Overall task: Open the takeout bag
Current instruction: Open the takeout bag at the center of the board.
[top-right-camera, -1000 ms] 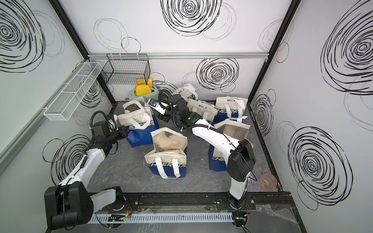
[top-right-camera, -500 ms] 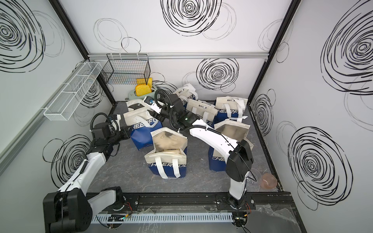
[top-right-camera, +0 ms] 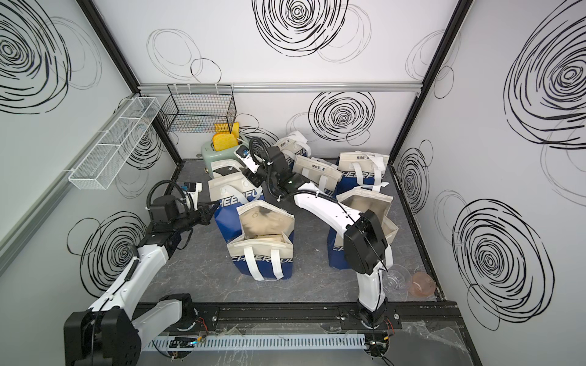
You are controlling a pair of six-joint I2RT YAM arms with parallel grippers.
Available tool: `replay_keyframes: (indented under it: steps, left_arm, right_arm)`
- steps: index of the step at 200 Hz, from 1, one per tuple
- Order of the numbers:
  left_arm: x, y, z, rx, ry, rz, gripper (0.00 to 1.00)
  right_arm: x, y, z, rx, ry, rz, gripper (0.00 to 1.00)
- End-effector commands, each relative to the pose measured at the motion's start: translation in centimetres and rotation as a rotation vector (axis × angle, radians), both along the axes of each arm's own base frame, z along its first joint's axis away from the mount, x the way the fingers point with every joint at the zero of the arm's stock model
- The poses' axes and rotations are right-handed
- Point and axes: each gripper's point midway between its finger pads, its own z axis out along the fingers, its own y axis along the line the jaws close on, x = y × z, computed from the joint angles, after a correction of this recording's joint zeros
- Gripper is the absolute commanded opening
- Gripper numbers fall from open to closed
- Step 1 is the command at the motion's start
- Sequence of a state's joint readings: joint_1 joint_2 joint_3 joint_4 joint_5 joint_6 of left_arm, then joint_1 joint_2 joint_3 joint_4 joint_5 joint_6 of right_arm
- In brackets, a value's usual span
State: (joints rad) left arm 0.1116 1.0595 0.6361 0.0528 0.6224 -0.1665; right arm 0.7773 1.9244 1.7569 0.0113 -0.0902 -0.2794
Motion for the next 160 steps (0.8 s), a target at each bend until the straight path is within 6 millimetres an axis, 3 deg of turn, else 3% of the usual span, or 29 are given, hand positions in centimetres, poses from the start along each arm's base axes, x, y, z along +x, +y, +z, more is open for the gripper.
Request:
replay_keyframes:
  steps: [1, 15, 44, 85, 160]
  left_arm:
    - [0.2, -0.6, 3.0, 0.022, -0.152, -0.065, 0.00]
    - [0.0, -1.0, 3.8, 0.020, -0.198, -0.110, 0.00]
    - [-0.7, -1.4, 5.4, -0.004, -0.310, -0.183, 0.00]
    - [-1.2, -1.5, 5.7, -0.020, -0.366, -0.215, 0.00]
    - [-1.2, -1.2, 5.3, 0.002, -0.394, -0.198, 0.00]
  right_arm:
    - [0.2, -0.2, 3.7, 0.074, -0.046, -0.024, 0.50]
    - [-0.1, -0.2, 4.0, 0.075, -0.040, -0.016, 0.50]
    - [0.4, -1.5, 6.7, 0.167, -0.013, -0.065, 0.50]
    - [-0.2, -2.3, 8.7, 0.164, 0.028, -0.059, 0.50]
    - [-4.1, -3.8, 5.8, 0.036, 0.171, 0.000, 0.50]
